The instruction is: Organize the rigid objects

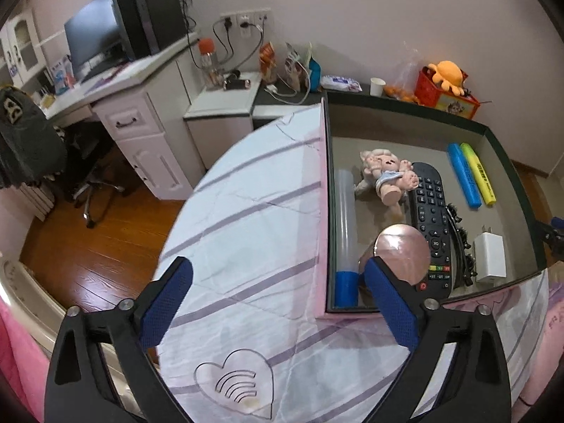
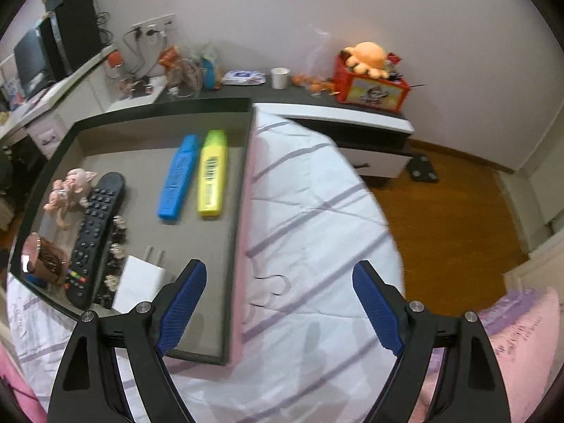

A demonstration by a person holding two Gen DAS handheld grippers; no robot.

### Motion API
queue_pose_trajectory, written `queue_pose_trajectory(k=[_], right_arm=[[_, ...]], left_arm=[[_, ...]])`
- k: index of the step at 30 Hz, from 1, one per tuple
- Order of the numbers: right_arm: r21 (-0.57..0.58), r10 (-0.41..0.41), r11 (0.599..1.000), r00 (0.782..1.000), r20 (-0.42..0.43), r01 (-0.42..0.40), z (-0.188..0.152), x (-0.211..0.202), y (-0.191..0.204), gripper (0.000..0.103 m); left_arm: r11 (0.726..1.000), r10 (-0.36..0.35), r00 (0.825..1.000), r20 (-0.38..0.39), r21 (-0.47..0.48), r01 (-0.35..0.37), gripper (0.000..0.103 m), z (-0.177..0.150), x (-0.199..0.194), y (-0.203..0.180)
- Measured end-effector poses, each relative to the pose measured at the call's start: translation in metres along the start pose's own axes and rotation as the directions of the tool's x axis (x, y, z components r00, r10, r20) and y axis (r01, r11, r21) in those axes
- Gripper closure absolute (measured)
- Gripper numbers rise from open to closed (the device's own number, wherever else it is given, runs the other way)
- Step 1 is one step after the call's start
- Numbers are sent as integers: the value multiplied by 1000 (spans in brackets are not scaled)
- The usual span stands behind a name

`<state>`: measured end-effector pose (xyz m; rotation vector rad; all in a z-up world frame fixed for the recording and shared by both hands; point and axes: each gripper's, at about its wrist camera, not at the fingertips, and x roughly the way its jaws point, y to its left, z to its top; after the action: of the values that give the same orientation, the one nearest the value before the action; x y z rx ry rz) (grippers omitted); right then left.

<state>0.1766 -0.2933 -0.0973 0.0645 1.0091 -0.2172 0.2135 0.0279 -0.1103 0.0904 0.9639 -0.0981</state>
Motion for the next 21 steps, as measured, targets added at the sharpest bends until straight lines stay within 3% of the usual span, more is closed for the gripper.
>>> queue_pose_trajectory(k=[1, 3, 8, 11, 16, 18, 21], right_arm=[[-1, 14, 1000, 1000, -3, -14, 1, 3, 1, 17], [-4, 30, 1000, 999, -14, -30, 3, 12, 5, 17], [3, 77, 997, 996, -32, -77, 8, 29, 8, 17], [3, 113, 994, 992, -47, -113, 11, 39, 10, 31], [-25, 159, 986, 982, -107, -162, 7, 55, 14, 63], [-48, 184, 981, 977, -104, -190, 3, 56, 17, 70], [-83, 174, 979, 978, -112, -184, 0, 52, 18, 71]], left_arm=[[1000, -12, 1000, -9, -2, 12, 9, 1, 5, 0], [999, -36, 999, -30, -10, 36, 21, 2, 15, 0], [998, -58, 996, -64, 2, 58, 29, 9, 38, -5], [996, -88, 994, -63, 9, 89, 38, 12, 39, -8], [989, -141, 988, -60, 44, 144, 48, 7, 34, -11], [988, -141, 988, -61, 50, 144, 48, 3, 31, -11], [987, -144, 988, -62, 60, 147, 49, -2, 27, -12]])
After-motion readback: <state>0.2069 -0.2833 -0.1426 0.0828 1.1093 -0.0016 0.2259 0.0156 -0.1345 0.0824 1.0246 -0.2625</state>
